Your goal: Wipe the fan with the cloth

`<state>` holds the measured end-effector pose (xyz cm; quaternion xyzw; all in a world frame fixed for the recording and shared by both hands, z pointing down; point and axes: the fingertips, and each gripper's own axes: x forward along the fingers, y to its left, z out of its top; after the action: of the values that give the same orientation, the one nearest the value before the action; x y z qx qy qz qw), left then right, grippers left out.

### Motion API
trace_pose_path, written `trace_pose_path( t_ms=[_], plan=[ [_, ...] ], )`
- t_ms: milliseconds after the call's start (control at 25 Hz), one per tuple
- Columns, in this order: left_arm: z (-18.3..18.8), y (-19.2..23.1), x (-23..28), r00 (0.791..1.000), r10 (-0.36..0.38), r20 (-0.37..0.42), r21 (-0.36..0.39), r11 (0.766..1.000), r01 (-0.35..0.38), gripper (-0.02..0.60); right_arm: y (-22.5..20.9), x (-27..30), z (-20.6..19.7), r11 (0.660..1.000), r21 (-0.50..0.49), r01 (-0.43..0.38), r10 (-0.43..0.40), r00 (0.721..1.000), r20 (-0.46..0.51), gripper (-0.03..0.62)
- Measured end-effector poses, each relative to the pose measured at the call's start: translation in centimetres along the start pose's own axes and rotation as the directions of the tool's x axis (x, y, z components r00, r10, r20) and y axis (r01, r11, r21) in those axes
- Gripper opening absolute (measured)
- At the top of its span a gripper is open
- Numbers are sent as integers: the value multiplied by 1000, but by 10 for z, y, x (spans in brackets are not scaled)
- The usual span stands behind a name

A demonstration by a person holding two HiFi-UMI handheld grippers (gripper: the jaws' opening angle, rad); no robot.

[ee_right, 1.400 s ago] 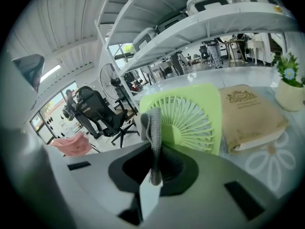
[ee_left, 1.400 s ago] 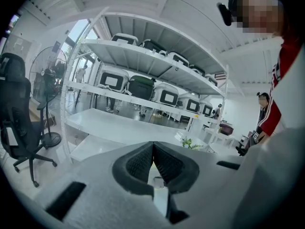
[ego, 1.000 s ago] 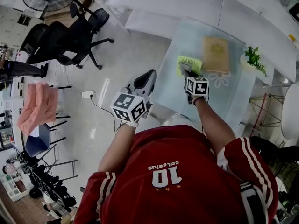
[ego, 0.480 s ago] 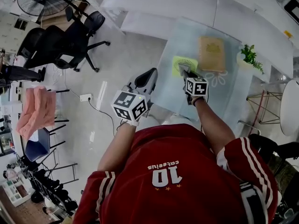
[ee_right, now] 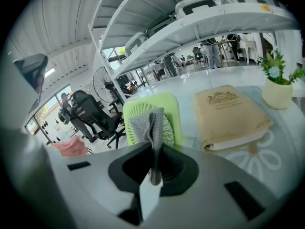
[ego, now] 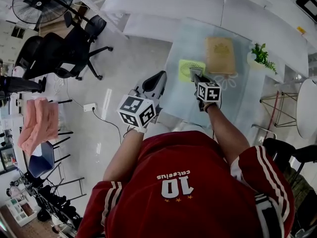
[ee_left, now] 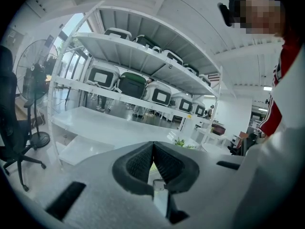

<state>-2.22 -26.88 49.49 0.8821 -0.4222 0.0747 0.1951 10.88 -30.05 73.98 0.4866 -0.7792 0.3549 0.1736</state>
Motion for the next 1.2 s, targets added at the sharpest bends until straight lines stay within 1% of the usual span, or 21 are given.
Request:
trace_pose_path(
  t_ms=[120, 360, 640, 1200],
  plan=[
    [2, -6, 6, 1000, -18, 5, -4, 1000, 18, 5, -7, -5, 1, 1000, -2, 10, -10, 1000, 4, 26],
    [4, -20, 15, 999, -52, 1, 13, 999, 52, 5, -21, -16, 2, 999, 17, 37, -37, 999, 22, 26],
    [4, -31, 18, 997, -72, -3, 17, 997, 72, 5, -34, -30, 3, 997, 38, 69, -70, 997, 36, 26],
    [-3, -44, 22, 995, -98, -1, -13, 995, 98, 5, -52, -52, -7, 991, 76, 114, -117, 992, 36, 26]
  ],
)
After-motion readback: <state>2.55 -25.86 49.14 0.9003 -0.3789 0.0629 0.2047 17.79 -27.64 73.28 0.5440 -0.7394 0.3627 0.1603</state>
